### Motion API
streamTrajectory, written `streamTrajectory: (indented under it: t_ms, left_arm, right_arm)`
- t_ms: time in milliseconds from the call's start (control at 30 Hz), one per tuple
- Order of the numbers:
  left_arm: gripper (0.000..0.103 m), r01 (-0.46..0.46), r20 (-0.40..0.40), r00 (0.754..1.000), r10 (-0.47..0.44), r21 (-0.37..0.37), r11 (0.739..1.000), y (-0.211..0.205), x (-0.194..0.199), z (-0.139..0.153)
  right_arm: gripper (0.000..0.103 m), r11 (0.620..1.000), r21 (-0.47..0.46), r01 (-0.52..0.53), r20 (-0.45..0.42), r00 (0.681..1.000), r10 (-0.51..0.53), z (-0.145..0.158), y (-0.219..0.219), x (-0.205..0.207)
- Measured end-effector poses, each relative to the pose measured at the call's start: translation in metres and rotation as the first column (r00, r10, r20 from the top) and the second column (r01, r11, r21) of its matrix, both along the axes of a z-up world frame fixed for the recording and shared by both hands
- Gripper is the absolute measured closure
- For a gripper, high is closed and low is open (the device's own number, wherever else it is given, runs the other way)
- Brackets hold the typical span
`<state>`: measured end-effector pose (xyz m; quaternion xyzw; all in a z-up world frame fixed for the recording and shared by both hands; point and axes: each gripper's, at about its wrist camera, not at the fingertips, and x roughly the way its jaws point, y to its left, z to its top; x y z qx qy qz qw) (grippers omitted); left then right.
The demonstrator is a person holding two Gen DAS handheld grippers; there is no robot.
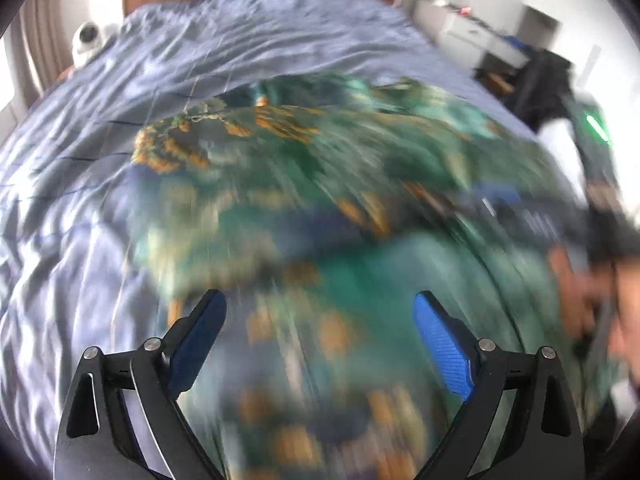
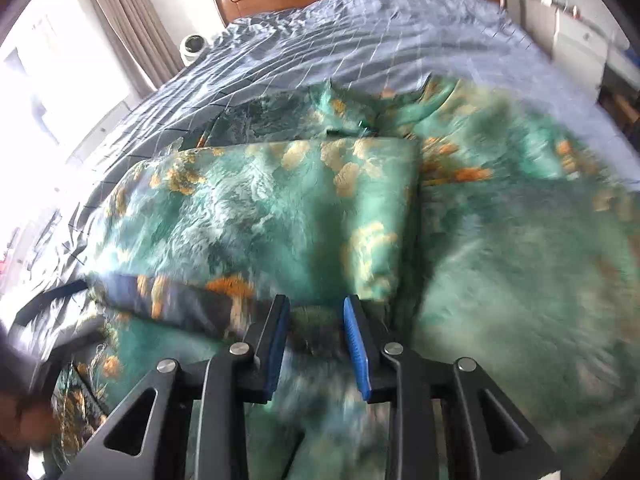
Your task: Fold large clothes
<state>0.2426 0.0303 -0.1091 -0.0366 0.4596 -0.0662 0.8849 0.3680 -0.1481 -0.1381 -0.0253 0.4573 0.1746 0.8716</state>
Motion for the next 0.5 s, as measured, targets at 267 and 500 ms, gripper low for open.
streamTrajectory:
  t_ms: [267,500]
  left_arm:
    - [0.005,0.020,0.130,0.991,-0.041,0.164,0.986,-0.042,-0.144,0.013]
    - [0.005,0.082,0.111,0.988,-0.108,0.216,0.973,-0.062,-0.187,0.004]
  right_arm:
    - [0.036,0.995,-0.094,0.029,0.249,0.968,-0.005,0.059,-0.002,-0.128]
    - [0.027,0.995,-0.075,0.066,0.260,0.965,-0.044,0.051,-0.022,-0.231]
